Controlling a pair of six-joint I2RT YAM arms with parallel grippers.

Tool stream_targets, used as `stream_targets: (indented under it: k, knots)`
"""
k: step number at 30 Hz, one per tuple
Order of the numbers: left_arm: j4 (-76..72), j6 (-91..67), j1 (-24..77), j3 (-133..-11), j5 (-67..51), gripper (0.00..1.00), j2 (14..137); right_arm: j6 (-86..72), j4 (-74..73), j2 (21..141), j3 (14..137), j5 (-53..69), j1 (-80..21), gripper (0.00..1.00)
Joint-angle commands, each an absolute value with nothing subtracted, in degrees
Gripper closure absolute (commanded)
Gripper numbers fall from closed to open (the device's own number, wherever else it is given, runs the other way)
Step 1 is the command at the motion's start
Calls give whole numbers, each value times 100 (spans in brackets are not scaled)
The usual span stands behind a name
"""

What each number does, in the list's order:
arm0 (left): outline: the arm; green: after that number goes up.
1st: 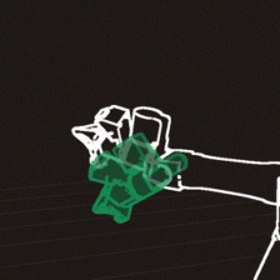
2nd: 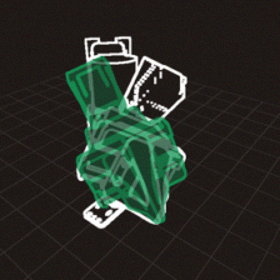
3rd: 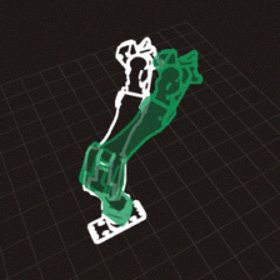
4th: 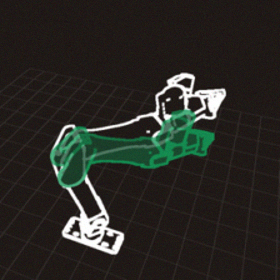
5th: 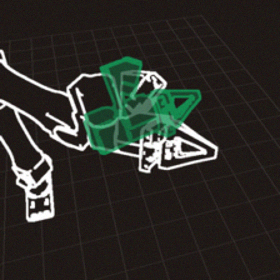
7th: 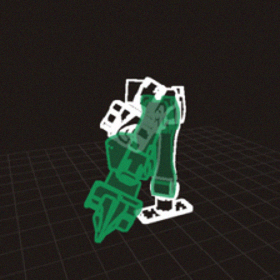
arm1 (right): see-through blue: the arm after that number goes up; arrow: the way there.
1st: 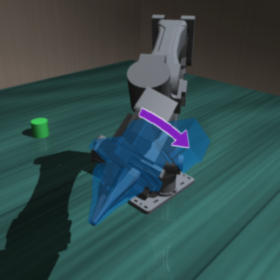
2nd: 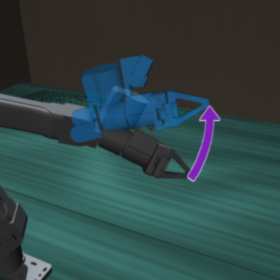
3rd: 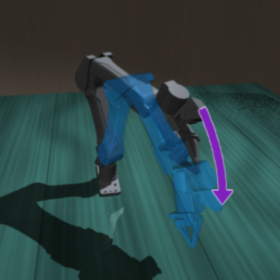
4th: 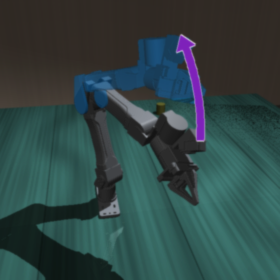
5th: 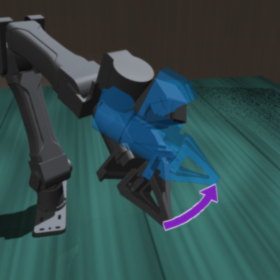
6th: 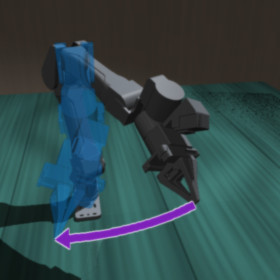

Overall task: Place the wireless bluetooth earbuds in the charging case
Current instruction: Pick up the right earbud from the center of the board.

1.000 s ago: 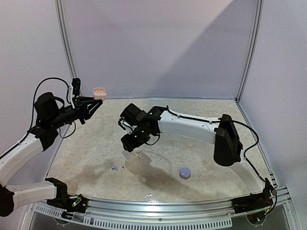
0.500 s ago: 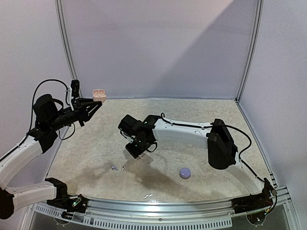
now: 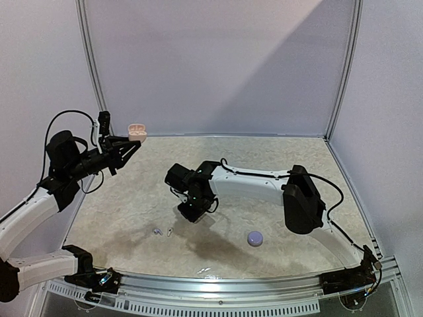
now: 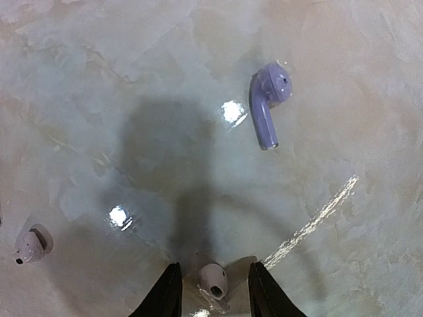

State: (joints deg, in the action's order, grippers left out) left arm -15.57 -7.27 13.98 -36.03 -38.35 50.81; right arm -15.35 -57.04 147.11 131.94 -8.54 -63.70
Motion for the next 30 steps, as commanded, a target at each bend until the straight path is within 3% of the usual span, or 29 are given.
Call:
stream_targets:
  k: [1, 24, 30]
  knots:
    - [-1630, -666, 1441, -3515, -3885, 100, 5072, -1501, -5782, 14866, 13254, -817, -6390, 64]
    - [-1580, -564, 1439, -3513, -3849, 100, 5056, -1292, -5782, 14859, 13275, -951, -6393, 86]
    - [-1606, -546, 1440, -3496, -3848, 100, 5060, -1342, -5722, 14691, 13276, -967, -6390, 96]
